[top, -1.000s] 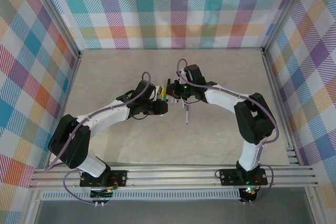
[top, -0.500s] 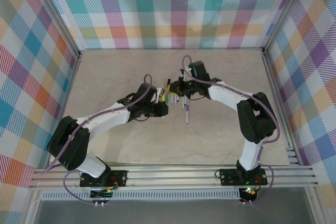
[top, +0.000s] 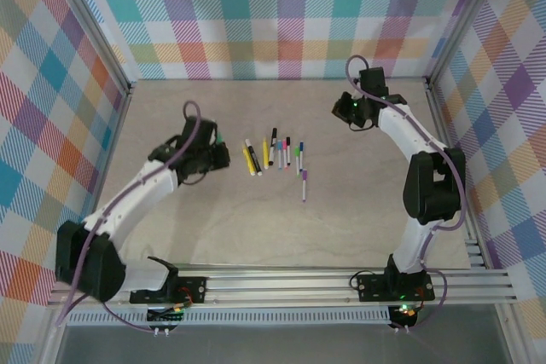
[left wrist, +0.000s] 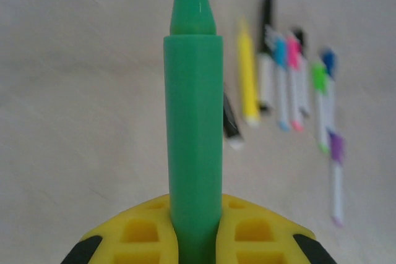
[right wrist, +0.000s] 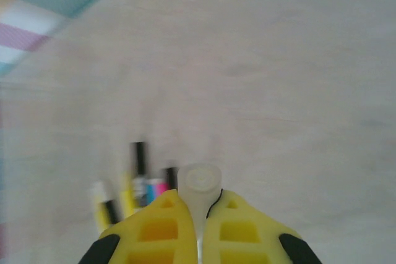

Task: Open the pen caps

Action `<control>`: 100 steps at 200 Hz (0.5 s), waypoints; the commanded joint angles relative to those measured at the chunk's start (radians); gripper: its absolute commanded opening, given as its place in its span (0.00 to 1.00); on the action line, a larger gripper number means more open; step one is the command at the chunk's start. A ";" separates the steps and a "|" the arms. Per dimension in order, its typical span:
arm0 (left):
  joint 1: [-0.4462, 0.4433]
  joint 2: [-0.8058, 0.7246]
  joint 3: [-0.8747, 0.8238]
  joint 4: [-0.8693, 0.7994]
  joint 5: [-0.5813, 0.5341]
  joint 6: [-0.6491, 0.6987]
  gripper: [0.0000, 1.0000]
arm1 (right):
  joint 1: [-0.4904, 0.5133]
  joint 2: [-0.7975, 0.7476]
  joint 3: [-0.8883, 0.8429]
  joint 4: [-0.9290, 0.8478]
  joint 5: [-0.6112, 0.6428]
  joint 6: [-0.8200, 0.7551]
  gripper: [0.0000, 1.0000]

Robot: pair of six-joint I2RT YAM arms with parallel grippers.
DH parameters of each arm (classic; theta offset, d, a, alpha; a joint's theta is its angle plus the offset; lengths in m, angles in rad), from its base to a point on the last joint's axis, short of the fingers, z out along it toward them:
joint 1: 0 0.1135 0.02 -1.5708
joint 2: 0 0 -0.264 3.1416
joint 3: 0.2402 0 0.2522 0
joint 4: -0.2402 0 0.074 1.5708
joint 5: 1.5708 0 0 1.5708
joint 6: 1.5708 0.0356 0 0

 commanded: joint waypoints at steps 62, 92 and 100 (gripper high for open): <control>0.282 0.481 0.313 -0.081 -0.195 0.084 0.00 | -0.133 0.067 0.002 -0.219 0.380 -0.200 0.00; 0.328 0.553 0.381 -0.096 -0.251 0.096 0.00 | -0.148 0.122 -0.005 -0.217 0.407 -0.193 0.00; 0.341 0.573 0.400 -0.106 -0.260 0.096 0.00 | -0.158 0.130 -0.015 -0.205 0.387 -0.181 0.00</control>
